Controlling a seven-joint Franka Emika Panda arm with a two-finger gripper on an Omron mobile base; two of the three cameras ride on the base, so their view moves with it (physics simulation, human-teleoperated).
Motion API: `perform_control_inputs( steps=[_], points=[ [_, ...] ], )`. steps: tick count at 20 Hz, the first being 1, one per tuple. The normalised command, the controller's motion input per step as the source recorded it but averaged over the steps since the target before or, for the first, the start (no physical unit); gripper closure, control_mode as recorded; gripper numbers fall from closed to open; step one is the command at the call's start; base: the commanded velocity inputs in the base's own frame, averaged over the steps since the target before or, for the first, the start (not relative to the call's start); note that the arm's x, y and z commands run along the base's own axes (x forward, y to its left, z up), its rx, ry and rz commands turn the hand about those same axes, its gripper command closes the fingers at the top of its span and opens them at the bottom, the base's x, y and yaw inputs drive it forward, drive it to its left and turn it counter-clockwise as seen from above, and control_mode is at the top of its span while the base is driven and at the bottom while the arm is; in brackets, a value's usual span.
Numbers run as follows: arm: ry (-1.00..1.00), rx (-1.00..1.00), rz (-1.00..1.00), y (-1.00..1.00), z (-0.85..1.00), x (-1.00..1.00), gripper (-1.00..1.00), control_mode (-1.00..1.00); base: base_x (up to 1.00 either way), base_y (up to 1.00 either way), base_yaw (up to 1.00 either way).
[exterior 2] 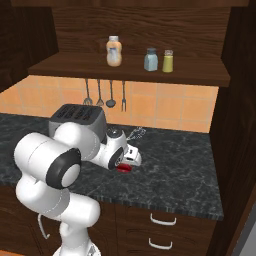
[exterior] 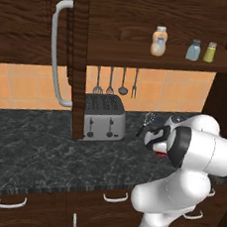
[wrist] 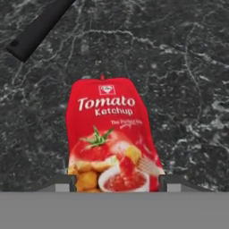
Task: Put the shaker and condiment bottle from the counter next to their counterparts in the cabinet.
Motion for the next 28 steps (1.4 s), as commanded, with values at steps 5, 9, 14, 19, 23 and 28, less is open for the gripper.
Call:
perform_control_inputs(
  steps=[5, 9, 14, 19, 23, 28],
  points=[
    [-0.01, 0.0, 0.0, 0.0, 0.03, 0.0, 1.0, -1.0, 0.0, 0.0, 0.0],
    [-0.1, 0.0, 0.0, 0.0, 0.21, 0.0, 1.0, -1.0, 0.0, 0.0, 0.0],
    [-0.07, 0.0, 0.0, 0.01, 0.1, 0.0, 1.0, -1.0, 0.0, 0.0, 0.0],
    [0.0, 0.0, 0.0, 0.11, 0.0, 0.03, -1.0, -1.0, 0.0, 0.0, 0.0],
    [0.0, 0.0, 0.0, 0.01, 0.0, 0.0, -1.0, -1.0, 0.0, 0.0, 0.0],
    [0.01, -0.01, 0.0, 0.0, 0.0, 0.0, -1.0, -1.0, 0.0, 0.0, 0.0]
  ],
)
